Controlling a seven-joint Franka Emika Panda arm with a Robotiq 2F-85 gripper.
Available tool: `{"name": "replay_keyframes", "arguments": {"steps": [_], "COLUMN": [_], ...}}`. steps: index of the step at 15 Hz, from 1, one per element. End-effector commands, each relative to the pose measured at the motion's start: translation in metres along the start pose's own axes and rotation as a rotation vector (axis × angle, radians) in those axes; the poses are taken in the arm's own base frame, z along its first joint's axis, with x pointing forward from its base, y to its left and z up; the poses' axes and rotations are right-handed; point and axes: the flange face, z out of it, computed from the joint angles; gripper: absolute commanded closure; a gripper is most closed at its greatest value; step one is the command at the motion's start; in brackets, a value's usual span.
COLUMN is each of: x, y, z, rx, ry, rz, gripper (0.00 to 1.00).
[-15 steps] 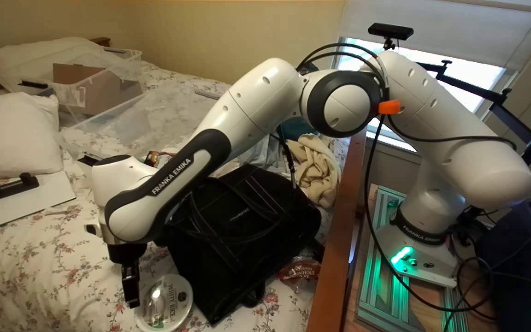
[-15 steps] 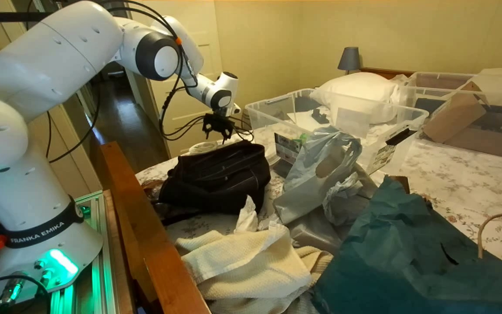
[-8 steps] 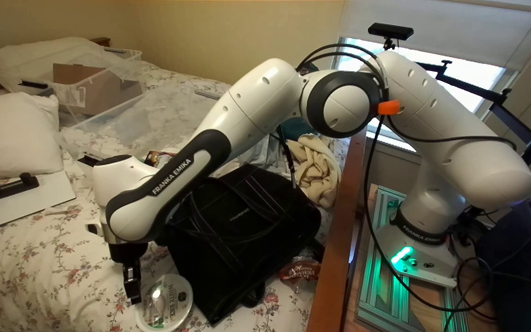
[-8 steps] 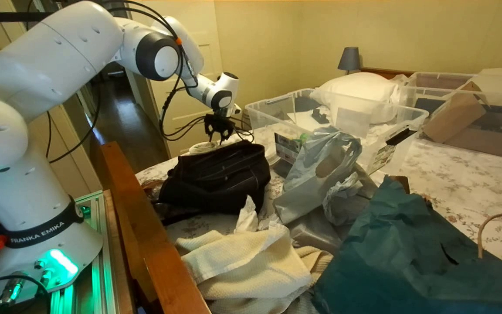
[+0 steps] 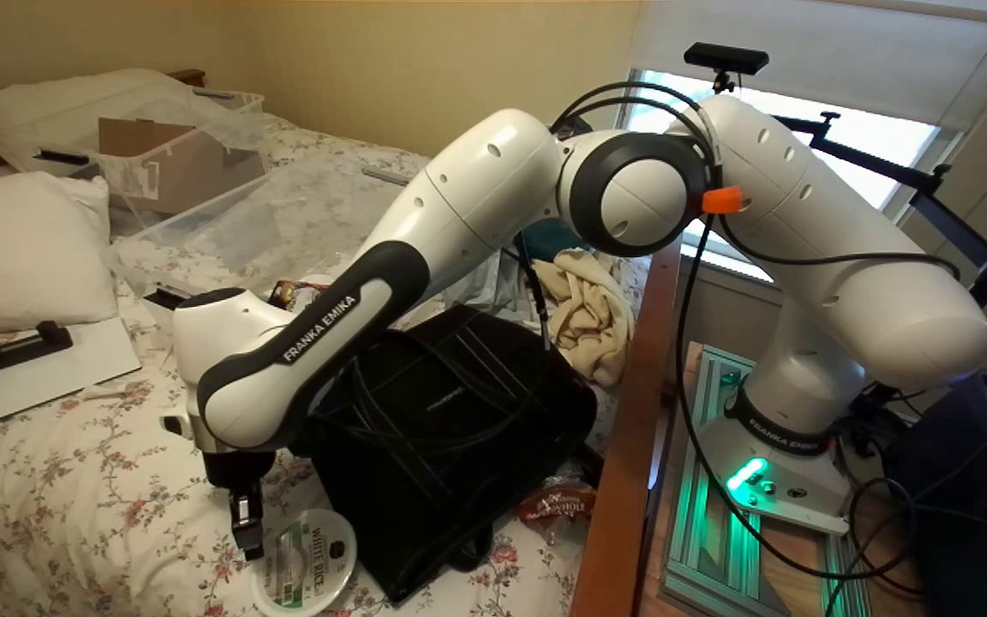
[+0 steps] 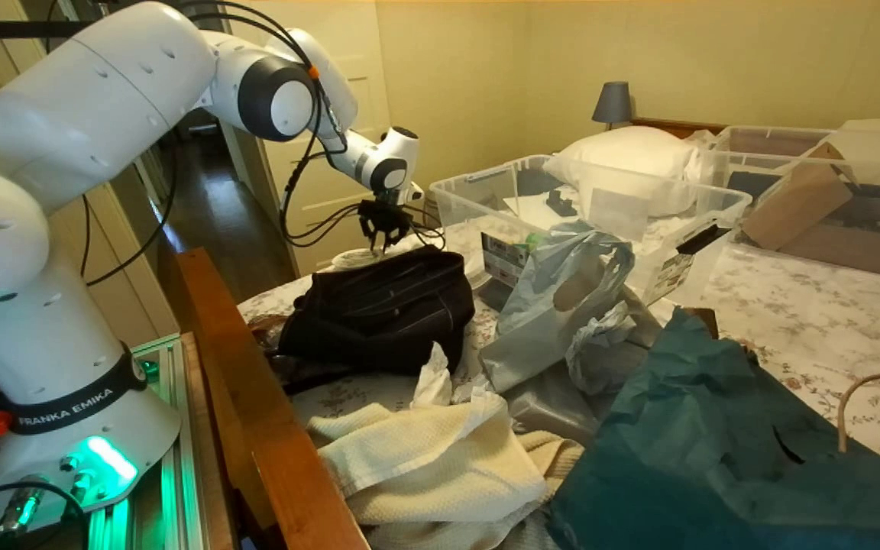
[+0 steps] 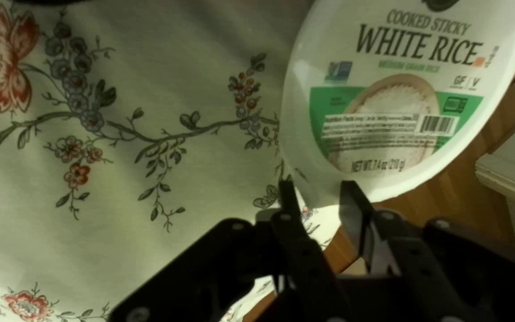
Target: Put the white bowl in the storage box
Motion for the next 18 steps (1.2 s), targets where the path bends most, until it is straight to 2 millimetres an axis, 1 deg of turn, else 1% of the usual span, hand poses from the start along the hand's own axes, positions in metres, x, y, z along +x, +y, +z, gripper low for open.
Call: {"name": "replay_keyframes", "arguments": {"steps": [1,2,8,11,14,18], "x": [0.003,0.003,0.001,-0.005,-0.011,-0.022], "y": [0.004,0.004,0.004,0.002,0.000,-0.002], "z": [0.002,0.002,-0.001,-0.011,-0.023,-0.034], "rx": [-0.022,-0.022,-0.027,-0.034,-0.039,-0.058], "ry": [-0.001,-0.001,0.005,0.027,0.085,0.114], "rz": [-0.003,-0.003,0.010,0.028,0.051,0.088], "gripper": [0.99,1.00,1.00,1.00,1.00,1.00]}}
